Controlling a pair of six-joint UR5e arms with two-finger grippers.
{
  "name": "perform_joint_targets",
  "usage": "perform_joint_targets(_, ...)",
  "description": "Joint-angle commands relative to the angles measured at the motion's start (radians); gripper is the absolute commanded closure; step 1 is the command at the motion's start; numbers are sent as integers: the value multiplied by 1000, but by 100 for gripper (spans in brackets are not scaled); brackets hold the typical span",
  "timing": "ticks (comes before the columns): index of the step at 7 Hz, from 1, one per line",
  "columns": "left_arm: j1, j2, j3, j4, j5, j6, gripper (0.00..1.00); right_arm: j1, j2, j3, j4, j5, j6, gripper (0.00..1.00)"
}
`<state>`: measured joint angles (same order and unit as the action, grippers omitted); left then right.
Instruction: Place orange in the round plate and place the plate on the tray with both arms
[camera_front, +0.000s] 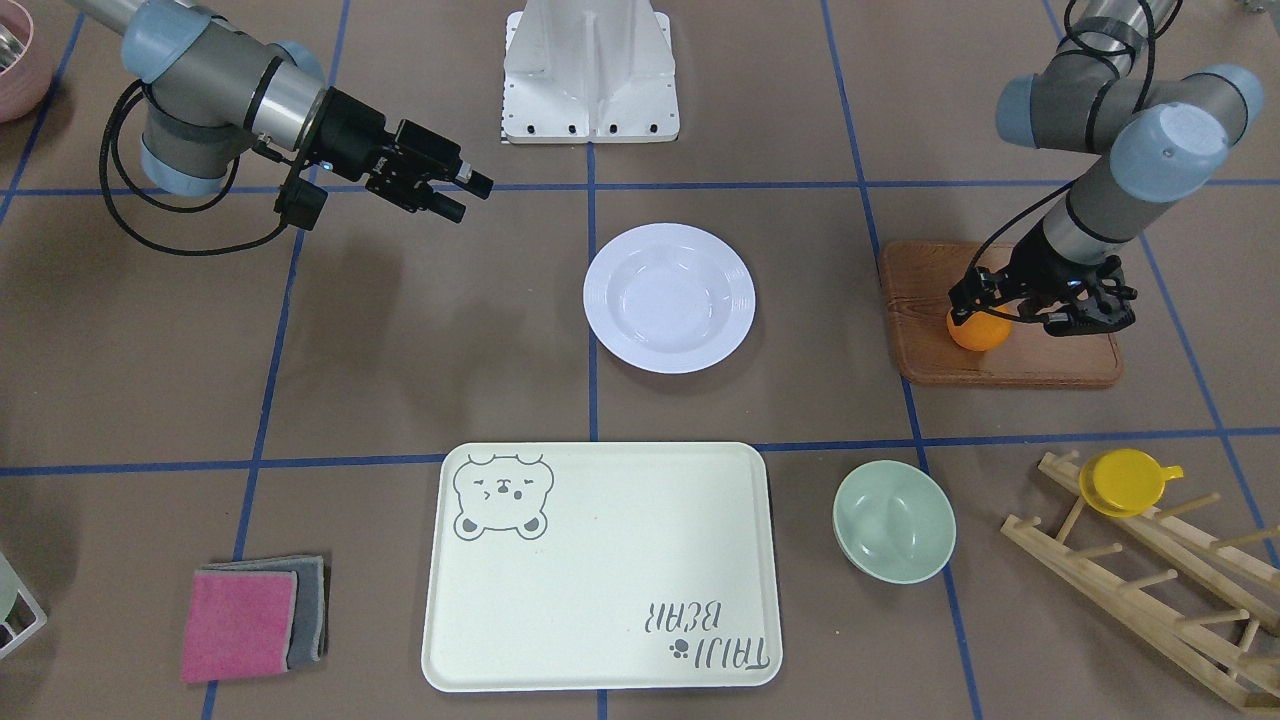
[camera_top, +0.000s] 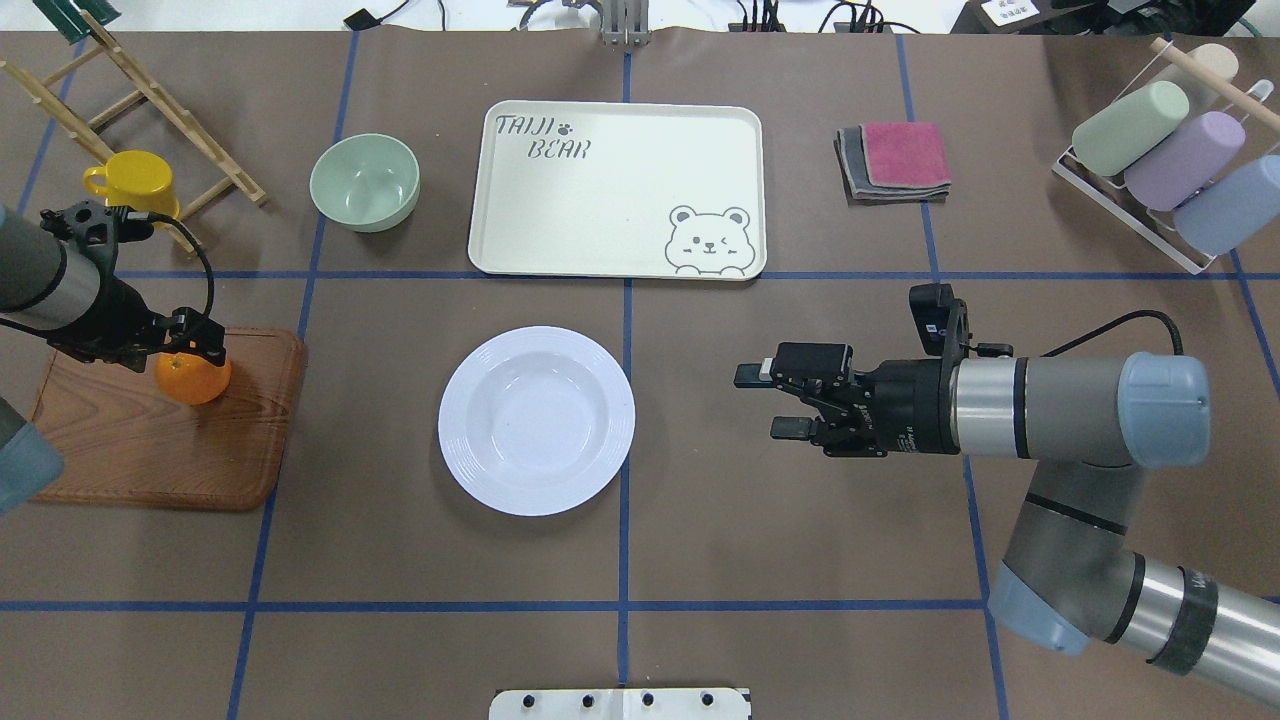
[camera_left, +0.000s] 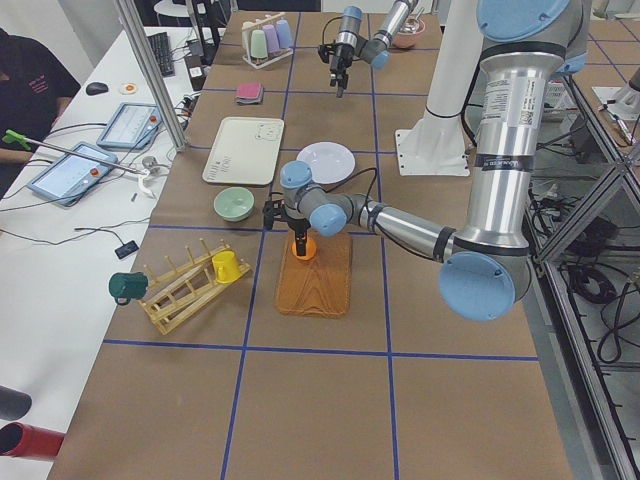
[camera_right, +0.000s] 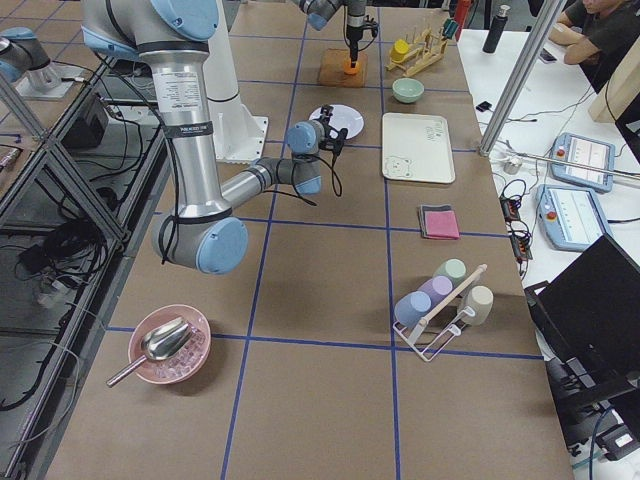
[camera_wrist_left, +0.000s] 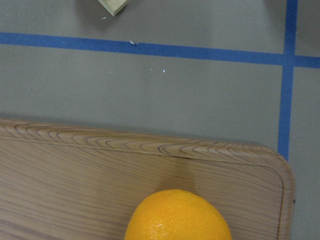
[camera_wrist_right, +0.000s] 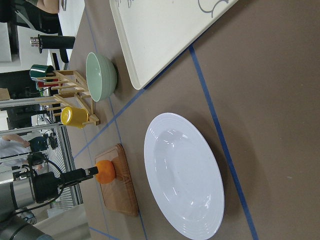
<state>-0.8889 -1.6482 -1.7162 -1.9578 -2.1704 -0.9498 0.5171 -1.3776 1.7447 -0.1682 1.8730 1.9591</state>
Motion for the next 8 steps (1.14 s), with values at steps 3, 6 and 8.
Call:
perform_joint_targets(3, 25, -4, 23, -3, -5, -4, 8, -2, 0, -1, -1, 0, -2, 0)
perform_joint_targets(6, 36, -22, 17, -1, -12, -70, 26, -8, 2, -17, 3, -23, -8, 0)
perform_joint_targets(8, 34, -79, -14, 32, -61, -89, 26, -20, 46, -55, 3, -87, -9, 0)
